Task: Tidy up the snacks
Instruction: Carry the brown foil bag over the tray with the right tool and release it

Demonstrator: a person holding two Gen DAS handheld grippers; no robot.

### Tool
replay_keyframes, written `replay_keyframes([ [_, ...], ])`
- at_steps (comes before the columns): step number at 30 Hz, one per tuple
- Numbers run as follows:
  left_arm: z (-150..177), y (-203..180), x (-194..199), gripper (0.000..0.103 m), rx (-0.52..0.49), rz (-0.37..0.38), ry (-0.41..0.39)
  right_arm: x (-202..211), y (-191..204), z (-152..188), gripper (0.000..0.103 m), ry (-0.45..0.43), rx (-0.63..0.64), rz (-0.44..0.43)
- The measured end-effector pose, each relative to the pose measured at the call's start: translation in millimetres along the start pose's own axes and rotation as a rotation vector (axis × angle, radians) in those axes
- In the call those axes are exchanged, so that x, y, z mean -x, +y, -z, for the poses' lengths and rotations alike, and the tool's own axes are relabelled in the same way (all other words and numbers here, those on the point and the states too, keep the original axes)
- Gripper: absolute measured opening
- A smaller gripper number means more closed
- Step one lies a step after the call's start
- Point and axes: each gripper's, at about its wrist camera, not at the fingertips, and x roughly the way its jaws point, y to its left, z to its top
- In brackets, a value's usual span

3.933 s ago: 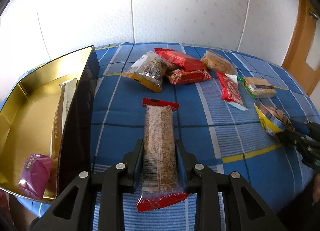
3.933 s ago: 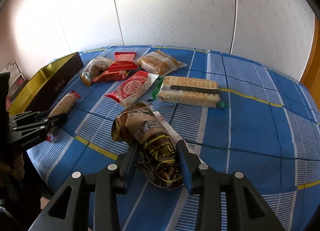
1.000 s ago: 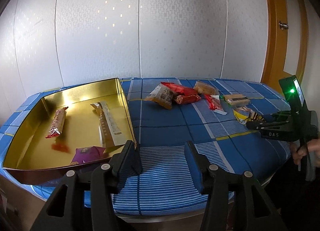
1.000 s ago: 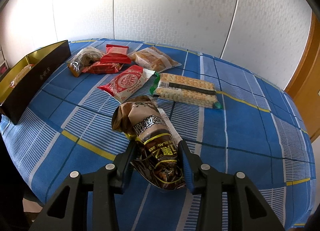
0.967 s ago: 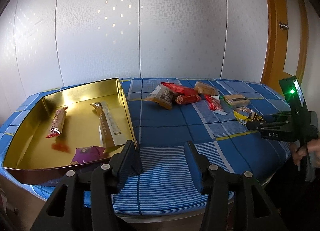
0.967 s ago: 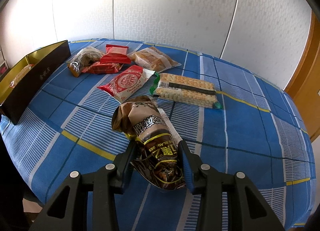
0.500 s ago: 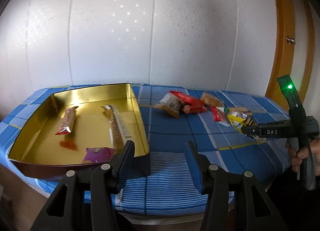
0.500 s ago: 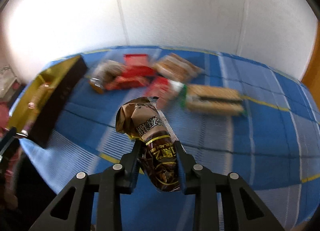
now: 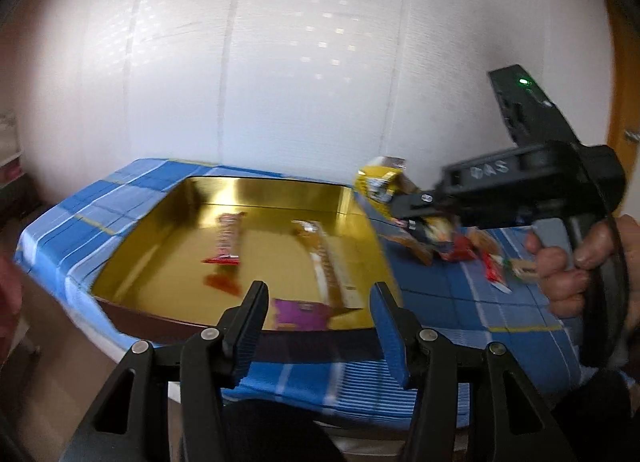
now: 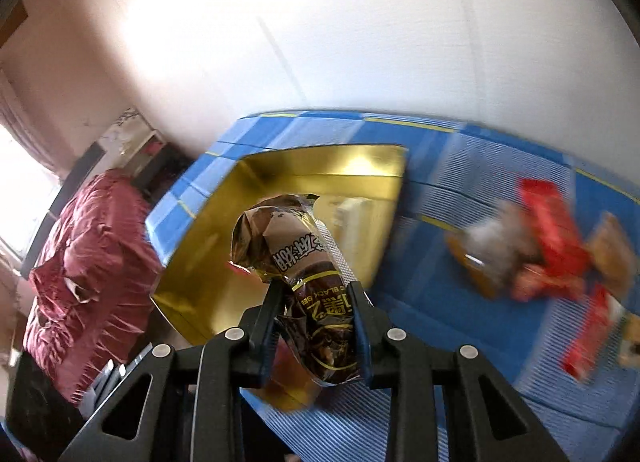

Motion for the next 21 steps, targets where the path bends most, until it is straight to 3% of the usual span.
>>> replay_keyframes([
  [3, -1, 16, 0, 0.054, 0.032, -0.042, 0.003, -25, 13, -9, 0.038, 0.025, -0.028, -0.061],
  [7, 0, 31, -2, 0.054, 0.061, -0.09, 0.018, -32, 20, -3, 0.038, 0.029, -0.003, -0.018],
  [16, -5, 28, -5, 0.054, 0.06, -0.148, 0.045, 14, -2, 30, 0.038, -0.039, 0.034, 0.124],
  [21, -7, 19, -4, 0.054, 0.035, -0.144, 0.054, 38, -26, 54, 0.04, -0.059, 0.023, 0.206],
])
